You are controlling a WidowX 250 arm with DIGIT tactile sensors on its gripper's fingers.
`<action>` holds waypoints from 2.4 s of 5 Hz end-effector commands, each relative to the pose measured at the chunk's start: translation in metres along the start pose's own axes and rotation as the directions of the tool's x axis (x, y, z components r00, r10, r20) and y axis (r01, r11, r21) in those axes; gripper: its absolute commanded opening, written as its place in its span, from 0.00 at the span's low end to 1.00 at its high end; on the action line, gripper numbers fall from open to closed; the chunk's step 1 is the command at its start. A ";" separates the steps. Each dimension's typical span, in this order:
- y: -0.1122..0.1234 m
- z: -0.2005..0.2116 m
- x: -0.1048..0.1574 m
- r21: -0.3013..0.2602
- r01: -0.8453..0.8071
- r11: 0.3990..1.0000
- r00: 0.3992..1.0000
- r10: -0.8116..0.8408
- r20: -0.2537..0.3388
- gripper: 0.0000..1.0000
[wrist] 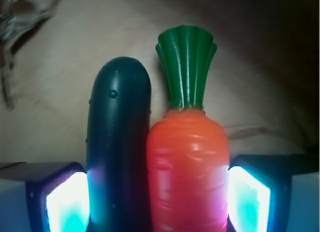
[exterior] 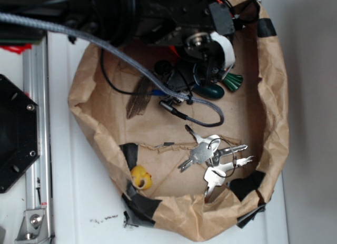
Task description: Grab the carrot.
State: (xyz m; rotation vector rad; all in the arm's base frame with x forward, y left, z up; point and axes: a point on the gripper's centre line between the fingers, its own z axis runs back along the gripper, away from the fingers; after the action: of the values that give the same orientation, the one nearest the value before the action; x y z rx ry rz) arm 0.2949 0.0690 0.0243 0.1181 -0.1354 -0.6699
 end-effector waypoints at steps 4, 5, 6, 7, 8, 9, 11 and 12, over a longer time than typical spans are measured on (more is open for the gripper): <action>-0.041 0.136 0.051 -0.100 -0.090 0.991 0.994 0.096 0.053 0.70; -0.036 0.124 0.036 -0.031 -0.079 0.996 0.996 0.080 0.035 1.00; -0.028 0.106 0.025 -0.062 -0.124 0.990 0.988 0.129 0.088 1.00; -0.016 0.095 0.022 0.071 -0.060 0.996 0.975 0.043 0.217 1.00; -0.005 0.076 0.018 0.118 -0.050 0.992 0.988 0.032 0.152 1.00; 0.008 0.051 0.013 0.080 -0.010 0.997 0.993 0.000 0.118 1.00; 0.007 0.036 0.008 0.050 0.048 0.998 0.997 -0.051 0.059 1.00; -0.002 0.032 0.008 0.023 0.081 0.996 0.995 -0.082 0.054 1.00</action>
State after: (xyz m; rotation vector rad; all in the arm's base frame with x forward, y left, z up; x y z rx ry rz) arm 0.2861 0.0667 0.0453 0.1127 -0.1834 -0.7323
